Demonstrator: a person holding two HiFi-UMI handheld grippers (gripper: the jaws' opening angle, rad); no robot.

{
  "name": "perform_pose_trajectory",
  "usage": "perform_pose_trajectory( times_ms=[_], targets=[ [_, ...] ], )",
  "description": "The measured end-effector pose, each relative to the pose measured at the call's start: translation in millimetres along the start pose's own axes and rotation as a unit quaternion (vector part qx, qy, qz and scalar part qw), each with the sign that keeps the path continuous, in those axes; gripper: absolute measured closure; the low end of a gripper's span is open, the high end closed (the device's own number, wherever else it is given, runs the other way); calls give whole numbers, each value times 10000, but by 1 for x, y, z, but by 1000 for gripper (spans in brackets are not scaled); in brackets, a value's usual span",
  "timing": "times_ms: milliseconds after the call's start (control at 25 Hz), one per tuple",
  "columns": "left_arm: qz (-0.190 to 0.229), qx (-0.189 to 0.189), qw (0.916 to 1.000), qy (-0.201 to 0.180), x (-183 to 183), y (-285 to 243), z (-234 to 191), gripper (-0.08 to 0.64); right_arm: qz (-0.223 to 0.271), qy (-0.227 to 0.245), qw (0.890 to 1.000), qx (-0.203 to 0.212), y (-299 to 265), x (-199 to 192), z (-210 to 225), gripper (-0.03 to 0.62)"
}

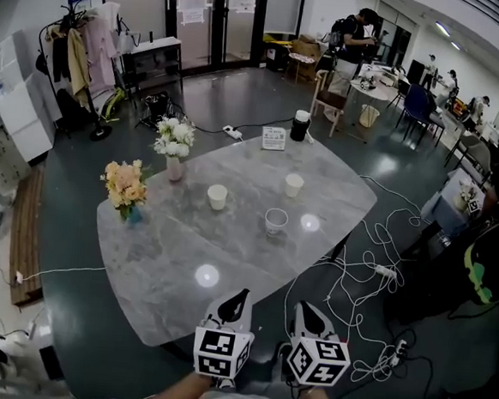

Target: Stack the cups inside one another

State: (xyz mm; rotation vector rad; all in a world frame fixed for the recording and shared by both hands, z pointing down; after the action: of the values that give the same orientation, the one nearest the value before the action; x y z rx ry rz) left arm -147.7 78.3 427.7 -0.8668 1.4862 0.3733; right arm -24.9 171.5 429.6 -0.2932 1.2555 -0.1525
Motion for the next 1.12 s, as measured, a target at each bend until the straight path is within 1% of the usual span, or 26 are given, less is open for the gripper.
perform_pose_trajectory(
  times_ms=[120, 280, 520, 720, 880, 1120],
  targets=[
    [-57, 204, 9998, 4, 1, -18, -5, 565, -23, -3, 9998, 189, -21, 6, 13, 589],
    [-61, 492, 9988, 63, 12, -43, -2, 565, -89, 131, 9986, 510, -47, 28, 32, 589],
    [-35, 865, 9961, 185, 27, -82, 16, 565, -235, 309, 9953, 890, -76, 59, 72, 589],
    [-70, 1068, 9940, 235, 34, -109, 34, 565, -292, 371, 9931, 1074, -92, 81, 104, 589],
    [-130, 1221, 9921, 268, 37, -126, 49, 565, -363, 346, 9914, 1210, -100, 90, 129, 589],
    [-165, 1531, 9873, 383, 35, -143, 64, 565, -586, 325, 9878, 1408, -112, 90, 159, 589]
  ],
)
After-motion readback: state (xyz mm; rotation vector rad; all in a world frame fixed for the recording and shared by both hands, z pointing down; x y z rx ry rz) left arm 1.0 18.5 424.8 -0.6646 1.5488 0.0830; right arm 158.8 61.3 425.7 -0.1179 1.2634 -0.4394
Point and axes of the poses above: the fingertips, and each gripper's own axes: y backward along the fingers, z to its right, x out of its top, the point moved 4 cm from there along y, backward along the fingers, and after that the axes turned 12 degrees about x, right-handed, at the moved point
